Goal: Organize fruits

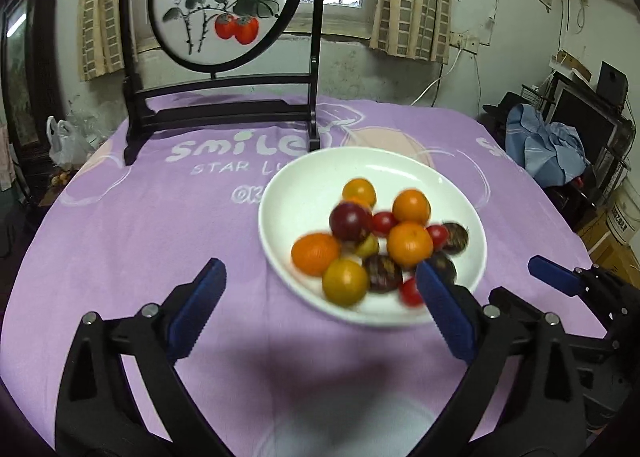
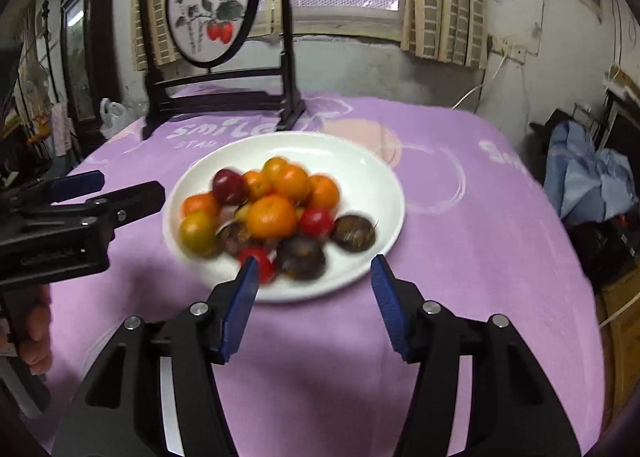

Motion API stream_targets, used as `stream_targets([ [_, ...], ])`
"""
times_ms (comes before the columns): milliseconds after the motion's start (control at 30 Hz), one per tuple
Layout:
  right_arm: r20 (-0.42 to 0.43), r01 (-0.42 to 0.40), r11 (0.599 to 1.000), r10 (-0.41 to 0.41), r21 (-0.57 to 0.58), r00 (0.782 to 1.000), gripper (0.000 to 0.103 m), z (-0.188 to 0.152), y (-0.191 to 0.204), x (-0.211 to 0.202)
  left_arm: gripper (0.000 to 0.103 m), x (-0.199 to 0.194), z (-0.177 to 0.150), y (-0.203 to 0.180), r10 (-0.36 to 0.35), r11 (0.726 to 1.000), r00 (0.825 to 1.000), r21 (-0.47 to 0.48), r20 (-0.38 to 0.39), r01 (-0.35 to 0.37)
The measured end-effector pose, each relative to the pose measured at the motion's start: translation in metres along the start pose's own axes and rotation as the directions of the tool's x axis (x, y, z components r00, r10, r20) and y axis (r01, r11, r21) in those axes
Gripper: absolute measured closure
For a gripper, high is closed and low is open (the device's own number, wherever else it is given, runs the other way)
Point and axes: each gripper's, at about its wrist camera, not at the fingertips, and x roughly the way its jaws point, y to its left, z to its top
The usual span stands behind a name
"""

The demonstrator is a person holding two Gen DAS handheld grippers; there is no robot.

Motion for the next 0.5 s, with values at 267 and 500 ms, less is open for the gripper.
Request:
stream_targets([
  [267, -0.034, 0.027, 0.999, -0.026, 0.029, 0.999, 0.045, -0.042, 0.012, -0.019, 0.002, -0.038, -0.049, 0.007, 0.042, 0.999, 0.999, -0.006, -0.006, -0.042],
  [500, -0.033, 0.039, 0.998, -0.038, 0.048, 0.999, 0.045, -0.070, 0.019, -0.023, 0.002, -0.054, -0.078, 0.015, 0.046, 0.998, 0.999, -0.038, -0.019, -0.047],
])
